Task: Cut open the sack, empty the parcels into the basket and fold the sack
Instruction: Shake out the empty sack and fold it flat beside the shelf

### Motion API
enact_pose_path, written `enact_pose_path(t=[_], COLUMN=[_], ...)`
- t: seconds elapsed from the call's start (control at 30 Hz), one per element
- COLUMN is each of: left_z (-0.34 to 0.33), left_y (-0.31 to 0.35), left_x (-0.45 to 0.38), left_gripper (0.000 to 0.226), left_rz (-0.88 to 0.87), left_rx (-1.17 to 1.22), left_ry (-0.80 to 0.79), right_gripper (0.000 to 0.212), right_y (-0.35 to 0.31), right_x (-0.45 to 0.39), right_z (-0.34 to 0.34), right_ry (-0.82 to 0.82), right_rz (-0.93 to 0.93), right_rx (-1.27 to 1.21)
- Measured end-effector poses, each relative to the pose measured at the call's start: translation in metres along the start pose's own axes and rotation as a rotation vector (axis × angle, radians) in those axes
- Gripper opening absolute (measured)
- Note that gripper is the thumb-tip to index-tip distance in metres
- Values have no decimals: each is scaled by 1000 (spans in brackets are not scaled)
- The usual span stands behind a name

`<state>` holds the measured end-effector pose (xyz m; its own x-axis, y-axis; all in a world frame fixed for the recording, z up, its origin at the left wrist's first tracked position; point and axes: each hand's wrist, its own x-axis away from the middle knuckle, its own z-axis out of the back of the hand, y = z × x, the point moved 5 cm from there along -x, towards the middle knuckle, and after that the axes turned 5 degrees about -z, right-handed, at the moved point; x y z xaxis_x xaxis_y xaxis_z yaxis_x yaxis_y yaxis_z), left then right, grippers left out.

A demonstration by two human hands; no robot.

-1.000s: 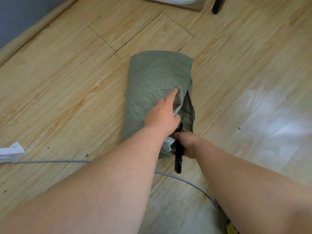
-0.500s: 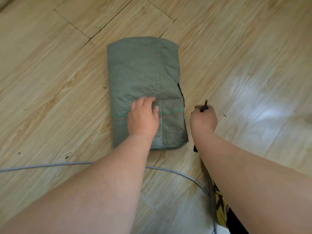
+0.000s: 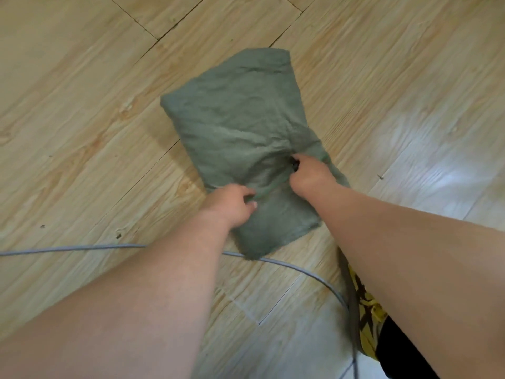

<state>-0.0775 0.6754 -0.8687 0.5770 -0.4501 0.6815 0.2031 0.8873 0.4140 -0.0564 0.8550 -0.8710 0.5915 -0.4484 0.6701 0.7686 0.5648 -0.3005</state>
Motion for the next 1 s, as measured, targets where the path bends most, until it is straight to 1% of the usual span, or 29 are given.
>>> enact_pose_path(t=[0.03,0.07,0.1,0.13,0.17,0.2,0.23,0.3,0.33,0.37,0.4,0.43,0.47,0.5,0.53,0.57,0.6,0.63,0.67,0.7,0.73,0.77,0.83,0.9,0.93,1.0], left_z=[9,20,30,35,37,37,35,28,25,23,25,33,42,52,59,66,72,79,86,90,92,93,94,92,88,82], left_y=[-1,-3,-3,-2,-2,-2,-6,-18,-25,-28,-29,-26,-21,-12,-5,4,10,17,23,29,34,39,34,15,5,-6], left_x=[2,7,13,15,14,9,4,-5,-9,-12,-16,-17,-16,-15,-17,-19,-23,-29,-37,-47,-60,-71,-93,-110,-116,-121], left_gripper=[33,30,32,40,55,71,85,100,101,97,86,69,53,41,35,36,43,49,52,54,58,66,91,114,121,126], left_rz=[23,45,42,7,-33,-56,-50,33,72,93,90,62,8,-78,-194,-319,-429,-501,-535,-538,-524,-490,-311,-102,-33,9], left_rx=[54,50,-9,-103,-221,-332,-401,-420,-393,-361,-337,-320,-322,-358,-433,-516,-587,-647,-683,-709,-736,-767,-777,-599,-516,-458], left_ry=[166,376,553,650,656,568,440,166,67,11,29,127,274,427,547,648,722,726,672,559,437,339,164,21,-38,-87], right_gripper=[49,46,45,47,51,57,62,66,66,66,63,59,54,49,44,41,38,36,35,35,38,44,56,62,64,65], right_y=[-4,-12,-23,-35,-47,-56,-61,-62,-62,-63,-66,-70,-75,-80,-84,-86,-84,-80,-74,-68,-61,-52,-33,-13,-5,6], right_x=[3,8,14,20,24,22,14,-11,-22,-29,-32,-34,-32,-28,-23,-19,-15,-12,-10,-10,-12,-18,-36,-49,-52,-56], right_z=[12,22,28,29,26,19,12,-1,-6,-8,-7,-2,6,14,21,25,28,29,29,26,20,13,2,1,2,4], right_ry=[148,281,361,384,366,321,249,42,-53,-119,-135,-96,1,124,229,306,372,429,469,476,439,367,184,73,42,-2], right_rz=[18,70,163,282,392,469,491,391,339,300,270,254,259,279,291,280,241,186,131,89,55,26,-52,-120,-135,-156], right_rx=[9,16,21,42,84,150,217,266,252,224,183,125,75,47,41,37,24,4,-22,-45,-63,-85,-164,-225,-228,-236])
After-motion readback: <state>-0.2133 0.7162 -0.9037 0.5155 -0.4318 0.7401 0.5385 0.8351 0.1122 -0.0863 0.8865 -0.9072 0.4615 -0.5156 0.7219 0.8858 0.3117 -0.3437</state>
